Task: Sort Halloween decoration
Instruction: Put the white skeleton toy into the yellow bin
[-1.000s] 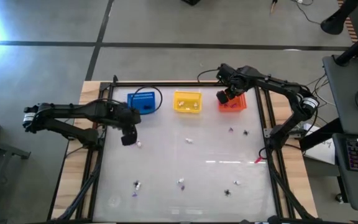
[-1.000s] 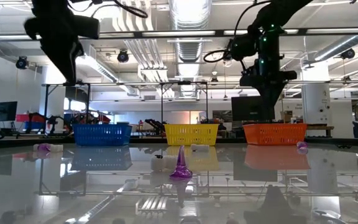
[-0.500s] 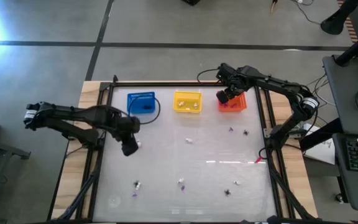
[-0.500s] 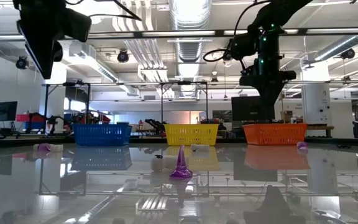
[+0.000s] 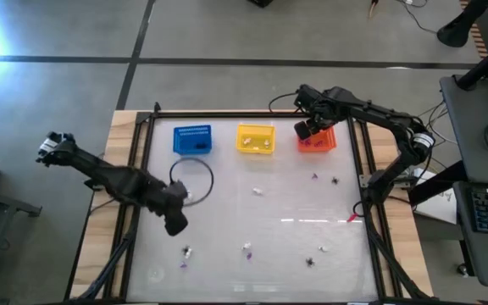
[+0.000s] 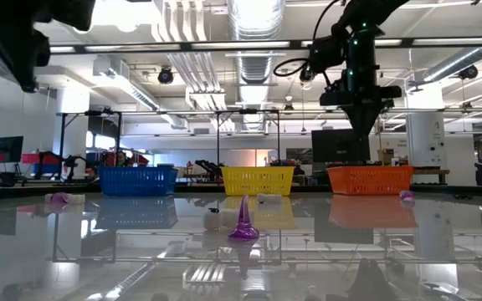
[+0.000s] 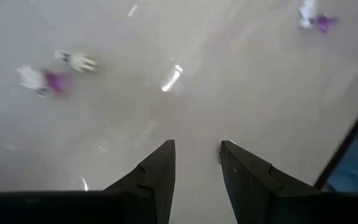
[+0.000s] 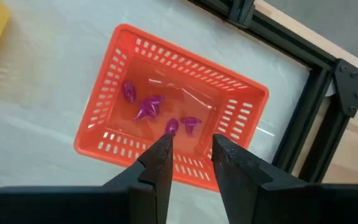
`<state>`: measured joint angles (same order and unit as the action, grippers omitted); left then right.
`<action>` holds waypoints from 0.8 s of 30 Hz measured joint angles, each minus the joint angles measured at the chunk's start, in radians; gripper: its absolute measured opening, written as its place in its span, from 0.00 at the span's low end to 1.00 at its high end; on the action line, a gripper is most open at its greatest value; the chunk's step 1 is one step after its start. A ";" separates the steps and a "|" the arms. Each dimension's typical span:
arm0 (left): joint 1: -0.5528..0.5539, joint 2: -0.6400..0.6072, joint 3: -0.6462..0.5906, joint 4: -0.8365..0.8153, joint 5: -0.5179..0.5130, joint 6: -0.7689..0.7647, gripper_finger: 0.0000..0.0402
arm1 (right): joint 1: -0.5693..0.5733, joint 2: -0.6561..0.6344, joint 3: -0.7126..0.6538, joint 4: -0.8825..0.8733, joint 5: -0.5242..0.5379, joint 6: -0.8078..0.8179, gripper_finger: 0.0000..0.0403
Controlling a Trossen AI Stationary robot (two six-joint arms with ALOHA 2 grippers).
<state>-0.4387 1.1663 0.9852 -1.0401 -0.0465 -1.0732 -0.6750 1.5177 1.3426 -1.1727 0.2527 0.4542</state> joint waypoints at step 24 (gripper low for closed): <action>-0.295 0.388 0.000 0.301 -0.038 -0.335 0.28 | 0.240 -0.003 0.010 -0.131 -0.029 0.190 0.27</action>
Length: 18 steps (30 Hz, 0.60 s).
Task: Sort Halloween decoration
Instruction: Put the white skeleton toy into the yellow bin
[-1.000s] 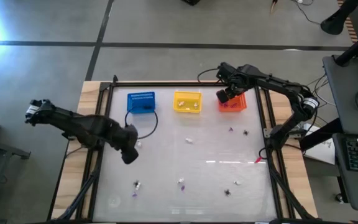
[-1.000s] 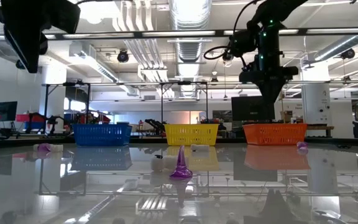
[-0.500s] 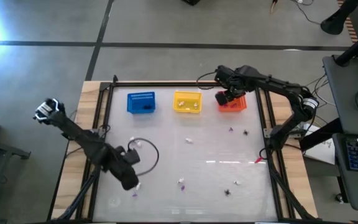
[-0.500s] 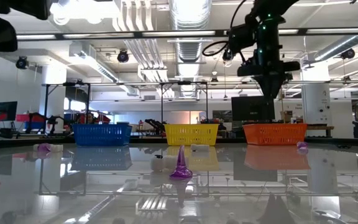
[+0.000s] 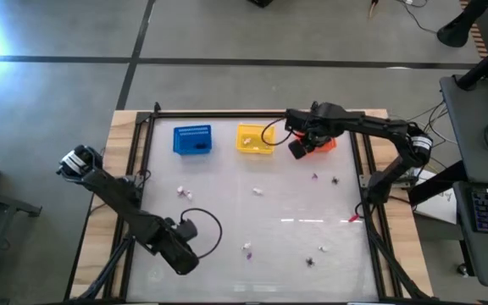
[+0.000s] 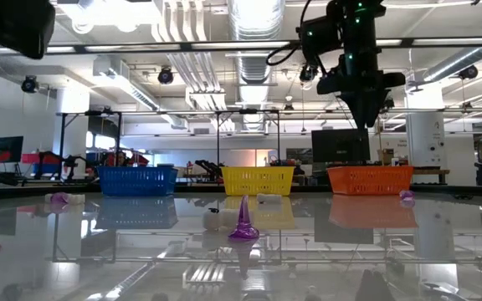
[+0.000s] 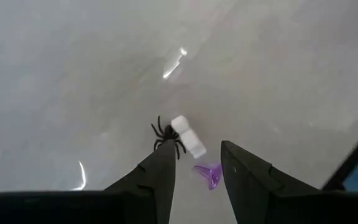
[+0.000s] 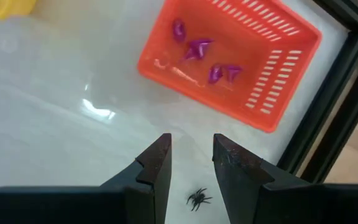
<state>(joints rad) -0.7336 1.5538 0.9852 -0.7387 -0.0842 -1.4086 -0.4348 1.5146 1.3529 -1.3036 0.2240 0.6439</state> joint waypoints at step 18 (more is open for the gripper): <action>-0.003 0.124 0.000 0.078 0.061 -0.100 0.28 | 0.102 -0.001 0.000 -0.001 0.001 0.035 0.28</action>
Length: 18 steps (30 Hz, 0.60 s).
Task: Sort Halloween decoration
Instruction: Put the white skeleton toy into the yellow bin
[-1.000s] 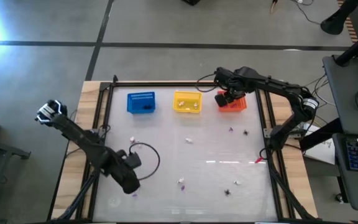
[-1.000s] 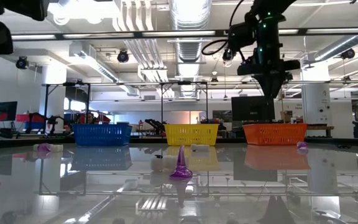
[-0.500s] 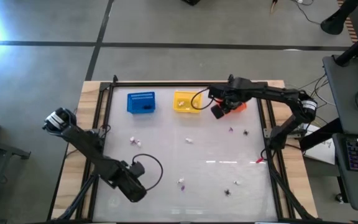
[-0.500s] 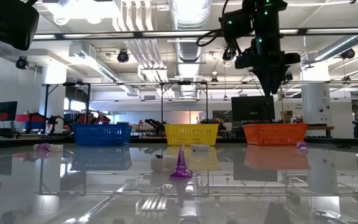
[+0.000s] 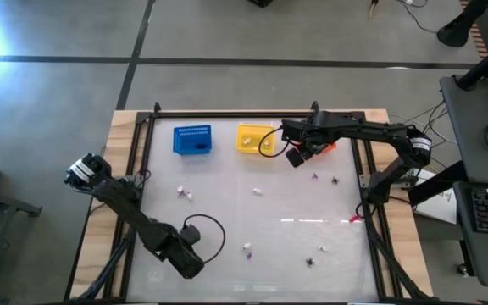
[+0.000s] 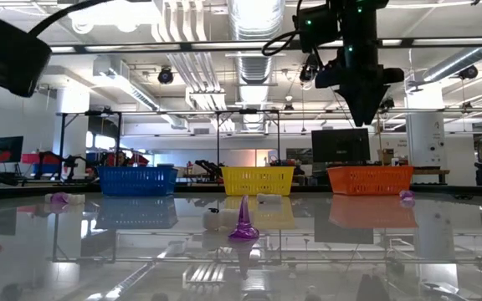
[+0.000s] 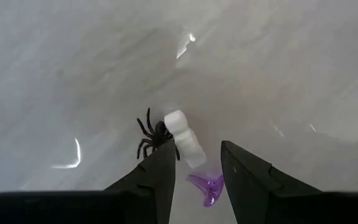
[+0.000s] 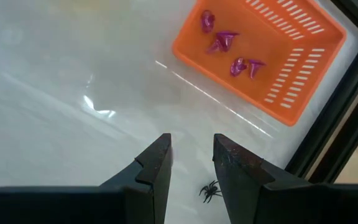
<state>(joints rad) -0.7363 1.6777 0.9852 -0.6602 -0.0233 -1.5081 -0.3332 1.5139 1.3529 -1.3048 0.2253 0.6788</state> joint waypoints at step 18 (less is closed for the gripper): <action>0.000 0.033 0.000 0.018 0.027 0.009 0.02 | 0.000 0.000 0.000 0.000 0.002 0.001 0.28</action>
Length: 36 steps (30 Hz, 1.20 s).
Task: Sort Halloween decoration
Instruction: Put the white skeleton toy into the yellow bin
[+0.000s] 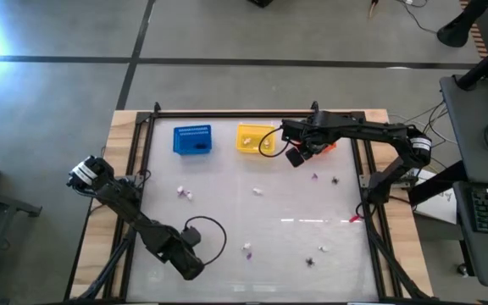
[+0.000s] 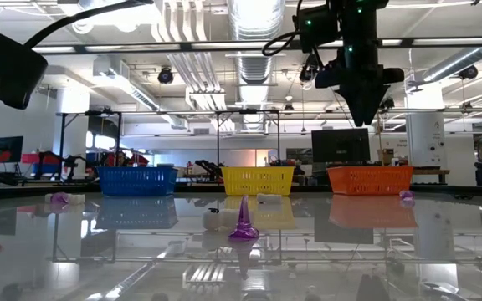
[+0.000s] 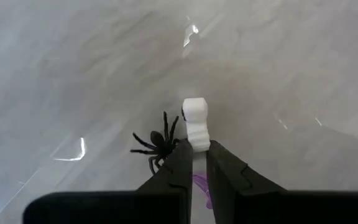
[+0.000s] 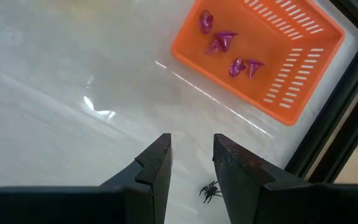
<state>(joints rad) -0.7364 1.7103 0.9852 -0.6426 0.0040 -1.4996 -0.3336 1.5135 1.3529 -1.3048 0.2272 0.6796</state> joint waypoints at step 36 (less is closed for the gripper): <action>0.002 -0.144 0.000 -0.062 -0.124 0.176 0.05 | 0.000 0.000 -0.001 0.000 0.000 -0.002 0.28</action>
<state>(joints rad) -0.7349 1.5665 0.9855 -0.7048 -0.1196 -1.3240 -0.3336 1.5135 1.3521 -1.3044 0.2276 0.6777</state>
